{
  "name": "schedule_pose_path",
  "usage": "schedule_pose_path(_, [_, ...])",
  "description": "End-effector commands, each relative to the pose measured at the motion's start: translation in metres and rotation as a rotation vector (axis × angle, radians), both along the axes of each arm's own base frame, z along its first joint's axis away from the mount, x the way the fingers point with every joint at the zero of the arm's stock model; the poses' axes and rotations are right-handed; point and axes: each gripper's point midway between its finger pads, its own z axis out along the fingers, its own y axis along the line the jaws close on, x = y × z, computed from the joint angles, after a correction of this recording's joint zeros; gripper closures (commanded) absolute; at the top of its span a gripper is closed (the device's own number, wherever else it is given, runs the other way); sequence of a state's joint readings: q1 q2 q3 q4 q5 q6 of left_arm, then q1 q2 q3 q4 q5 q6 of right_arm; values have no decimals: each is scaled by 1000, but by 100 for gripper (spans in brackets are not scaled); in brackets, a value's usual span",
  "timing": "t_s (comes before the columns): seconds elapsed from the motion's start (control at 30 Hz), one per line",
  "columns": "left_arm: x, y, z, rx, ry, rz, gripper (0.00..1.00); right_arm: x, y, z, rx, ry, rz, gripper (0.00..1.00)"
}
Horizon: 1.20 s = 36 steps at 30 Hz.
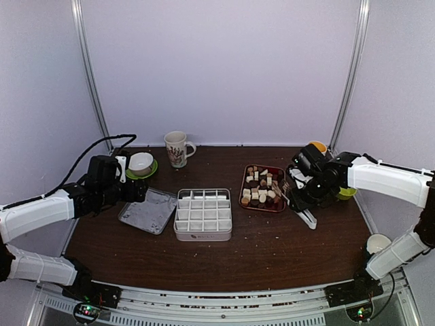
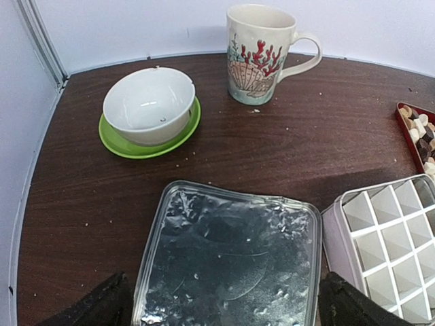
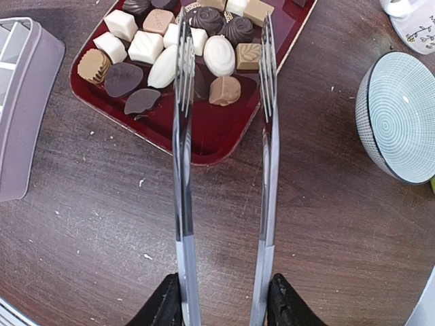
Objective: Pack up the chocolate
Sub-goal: Pick up the fake chocolate from the plate.
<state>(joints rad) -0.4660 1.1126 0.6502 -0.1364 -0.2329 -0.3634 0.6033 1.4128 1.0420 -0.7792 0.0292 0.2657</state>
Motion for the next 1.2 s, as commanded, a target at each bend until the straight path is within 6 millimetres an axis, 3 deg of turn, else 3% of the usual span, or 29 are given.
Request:
schedule_pose_path(0.0, [9, 2, 18, 5, -52, 14, 2, -1, -12, -1, -28, -2, -32, 58])
schedule_pose_path(0.2, [8, 4, 15, 9, -43, 18, 2, -1, -4, -13, -13, 49, -17, 63])
schedule_pose_path(0.63, [5, 6, 17, 18, -45, 23, 2, -2, 4, -38, 6, 108, -16, 64])
schedule_pose_path(1.07, [5, 9, 17, 24, -48, 33, 2, 20, 1, -39, 20, 74, -74, 65])
schedule_pose_path(1.17, [5, 10, 16, 32, -45, 37, 2, 22, 1, -41, 6, 83, -67, 73])
